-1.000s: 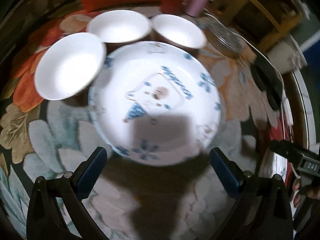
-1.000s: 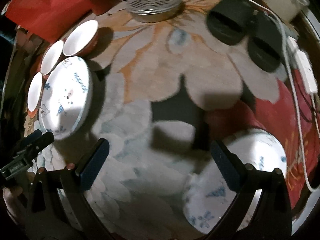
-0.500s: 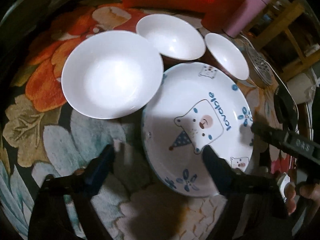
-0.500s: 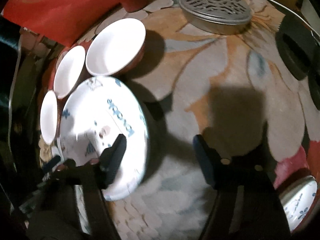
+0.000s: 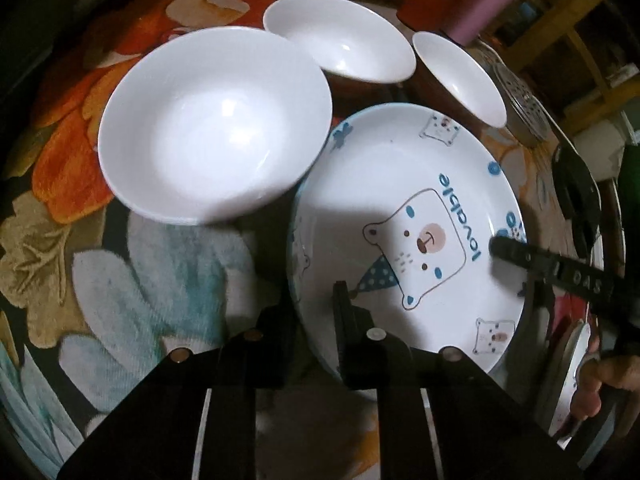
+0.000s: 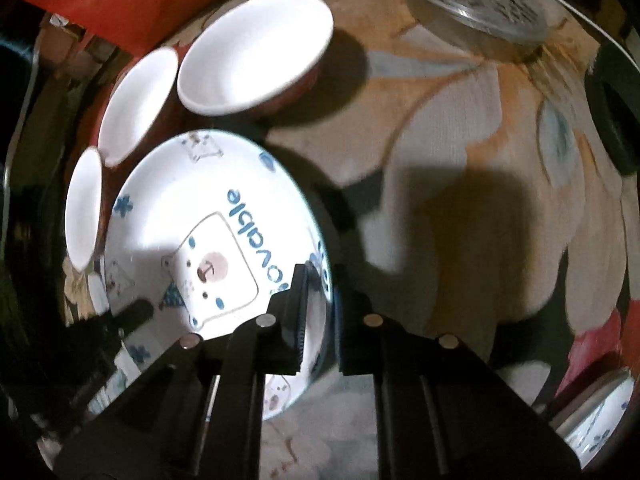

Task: Organize plates and bowls
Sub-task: 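Carry the bear plate with both grippers toward the plate stack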

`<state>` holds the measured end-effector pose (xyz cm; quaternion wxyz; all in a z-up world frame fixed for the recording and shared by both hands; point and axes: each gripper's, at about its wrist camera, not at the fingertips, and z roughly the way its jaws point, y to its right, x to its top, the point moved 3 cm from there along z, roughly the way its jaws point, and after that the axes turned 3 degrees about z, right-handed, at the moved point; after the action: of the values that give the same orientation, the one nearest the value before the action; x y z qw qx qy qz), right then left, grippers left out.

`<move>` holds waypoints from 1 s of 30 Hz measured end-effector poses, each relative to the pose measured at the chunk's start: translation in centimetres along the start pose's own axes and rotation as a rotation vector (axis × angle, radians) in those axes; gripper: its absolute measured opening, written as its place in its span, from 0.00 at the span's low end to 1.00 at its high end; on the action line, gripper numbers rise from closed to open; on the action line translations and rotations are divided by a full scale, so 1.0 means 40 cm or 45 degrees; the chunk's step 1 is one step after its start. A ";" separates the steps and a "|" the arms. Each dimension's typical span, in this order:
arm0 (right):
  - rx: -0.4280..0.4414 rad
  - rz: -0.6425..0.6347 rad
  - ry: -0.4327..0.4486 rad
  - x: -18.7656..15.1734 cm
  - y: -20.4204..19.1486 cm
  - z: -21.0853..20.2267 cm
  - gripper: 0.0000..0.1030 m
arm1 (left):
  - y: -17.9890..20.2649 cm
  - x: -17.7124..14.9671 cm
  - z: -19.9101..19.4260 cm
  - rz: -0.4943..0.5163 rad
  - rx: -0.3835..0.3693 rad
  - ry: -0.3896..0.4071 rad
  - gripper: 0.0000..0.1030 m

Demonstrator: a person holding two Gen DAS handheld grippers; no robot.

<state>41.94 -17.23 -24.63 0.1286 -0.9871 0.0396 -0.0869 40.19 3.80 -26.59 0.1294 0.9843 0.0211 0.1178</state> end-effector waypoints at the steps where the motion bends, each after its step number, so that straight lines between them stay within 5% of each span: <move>1: 0.015 0.004 -0.012 -0.019 0.005 -0.003 0.12 | -0.001 -0.008 -0.003 0.016 -0.001 -0.003 0.15; 9: 0.073 0.026 -0.027 -0.105 0.022 -0.011 0.14 | -0.019 -0.041 -0.026 0.041 0.007 0.021 0.15; 17: -0.062 0.038 0.011 -0.095 0.003 -0.014 0.18 | -0.009 -0.006 -0.011 0.019 0.010 0.040 0.15; 25: -0.045 0.061 -0.015 -0.081 -0.011 0.003 0.22 | 0.021 0.005 0.004 0.049 0.038 0.046 0.16; 30: -0.030 0.075 0.010 -0.087 0.000 -0.005 0.16 | 0.018 -0.003 -0.008 0.091 0.055 0.057 0.13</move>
<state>38.48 -16.93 -24.99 0.1194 -0.9866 0.0701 -0.0865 40.02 3.17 -26.14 0.1034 0.9841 -0.0085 0.1438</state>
